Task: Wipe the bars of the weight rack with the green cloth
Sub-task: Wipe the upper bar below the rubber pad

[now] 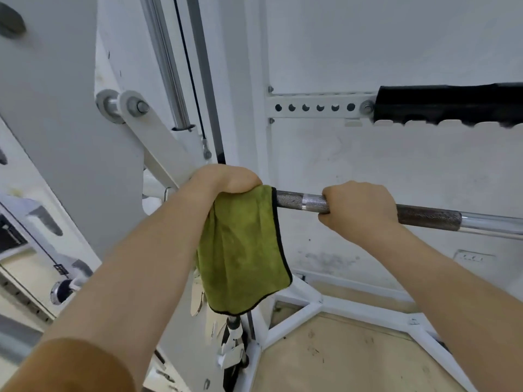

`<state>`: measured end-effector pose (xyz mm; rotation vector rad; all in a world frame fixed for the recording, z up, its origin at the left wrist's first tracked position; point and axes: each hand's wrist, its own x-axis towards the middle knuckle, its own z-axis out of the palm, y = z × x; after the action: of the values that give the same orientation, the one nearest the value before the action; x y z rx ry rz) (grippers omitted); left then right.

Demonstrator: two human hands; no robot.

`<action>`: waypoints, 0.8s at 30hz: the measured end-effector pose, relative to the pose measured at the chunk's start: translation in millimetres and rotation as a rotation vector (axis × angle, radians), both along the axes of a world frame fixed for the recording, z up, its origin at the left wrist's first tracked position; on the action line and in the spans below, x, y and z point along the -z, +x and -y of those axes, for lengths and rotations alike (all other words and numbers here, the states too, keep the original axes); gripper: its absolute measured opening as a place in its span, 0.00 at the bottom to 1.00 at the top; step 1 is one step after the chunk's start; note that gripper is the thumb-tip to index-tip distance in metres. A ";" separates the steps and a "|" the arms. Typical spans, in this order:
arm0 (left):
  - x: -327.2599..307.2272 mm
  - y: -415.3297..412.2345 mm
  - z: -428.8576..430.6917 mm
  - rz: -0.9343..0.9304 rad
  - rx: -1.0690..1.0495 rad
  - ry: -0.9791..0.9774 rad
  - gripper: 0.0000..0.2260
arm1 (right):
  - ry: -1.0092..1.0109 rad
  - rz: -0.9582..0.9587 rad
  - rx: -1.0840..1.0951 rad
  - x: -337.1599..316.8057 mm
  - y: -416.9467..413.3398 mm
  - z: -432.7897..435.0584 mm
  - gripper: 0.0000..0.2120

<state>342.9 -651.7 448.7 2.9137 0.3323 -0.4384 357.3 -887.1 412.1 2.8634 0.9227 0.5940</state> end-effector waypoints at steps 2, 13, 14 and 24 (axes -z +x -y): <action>4.6 -3.2 1.5 0.175 -0.039 0.077 0.16 | 0.002 0.008 0.010 1.1 1.9 0.0 0.06; 76.2 -86.5 2.8 0.813 0.133 0.197 0.38 | 0.005 0.063 0.045 3.8 2.1 -0.5 0.07; 81.7 -84.2 2.2 0.772 0.119 0.363 0.40 | 0.006 0.062 0.051 3.8 1.7 -0.1 0.07; 14.2 -24.8 -4.2 0.328 0.177 0.287 0.07 | 0.020 0.076 0.054 5.1 0.5 -2.2 0.08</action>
<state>318.1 -647.6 434.4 3.2363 0.0948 0.0779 357.8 -884.9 407.0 2.8505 0.8301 0.7053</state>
